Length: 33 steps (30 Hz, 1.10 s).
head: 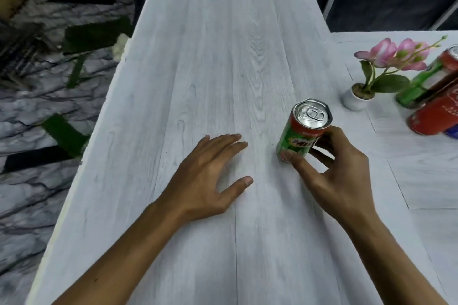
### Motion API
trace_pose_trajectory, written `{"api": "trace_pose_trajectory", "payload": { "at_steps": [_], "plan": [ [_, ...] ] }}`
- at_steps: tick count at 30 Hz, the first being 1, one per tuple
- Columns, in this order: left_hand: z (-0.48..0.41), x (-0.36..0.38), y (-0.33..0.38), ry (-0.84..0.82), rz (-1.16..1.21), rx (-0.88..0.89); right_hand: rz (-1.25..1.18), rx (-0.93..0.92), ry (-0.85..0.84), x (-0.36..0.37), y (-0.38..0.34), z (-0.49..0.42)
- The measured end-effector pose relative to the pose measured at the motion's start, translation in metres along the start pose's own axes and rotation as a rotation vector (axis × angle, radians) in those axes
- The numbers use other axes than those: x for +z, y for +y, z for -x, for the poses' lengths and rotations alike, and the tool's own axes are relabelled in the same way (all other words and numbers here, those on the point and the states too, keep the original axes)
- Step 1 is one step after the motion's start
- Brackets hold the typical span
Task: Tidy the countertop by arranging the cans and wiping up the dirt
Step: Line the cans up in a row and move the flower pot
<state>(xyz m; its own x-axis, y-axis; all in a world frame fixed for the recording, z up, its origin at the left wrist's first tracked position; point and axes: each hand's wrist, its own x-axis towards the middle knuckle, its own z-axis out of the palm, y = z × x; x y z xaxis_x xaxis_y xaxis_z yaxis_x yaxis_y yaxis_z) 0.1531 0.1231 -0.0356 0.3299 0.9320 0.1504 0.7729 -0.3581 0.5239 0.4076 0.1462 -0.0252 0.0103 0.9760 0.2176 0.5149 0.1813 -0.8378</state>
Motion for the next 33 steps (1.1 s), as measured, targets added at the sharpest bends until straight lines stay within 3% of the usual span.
{"api": "trace_pose_trajectory", "payload": {
  "at_steps": [15, 33],
  "plan": [
    [0.054, -0.061, -0.101, 0.062, -0.040, -0.091, -0.031, -0.060, -0.050, 0.131, -0.062, -0.023],
    [0.077, -0.083, -0.150, 0.097, -0.057, -0.078, -0.089, -0.076, -0.068, 0.220, -0.105, -0.057]
  ]
}}
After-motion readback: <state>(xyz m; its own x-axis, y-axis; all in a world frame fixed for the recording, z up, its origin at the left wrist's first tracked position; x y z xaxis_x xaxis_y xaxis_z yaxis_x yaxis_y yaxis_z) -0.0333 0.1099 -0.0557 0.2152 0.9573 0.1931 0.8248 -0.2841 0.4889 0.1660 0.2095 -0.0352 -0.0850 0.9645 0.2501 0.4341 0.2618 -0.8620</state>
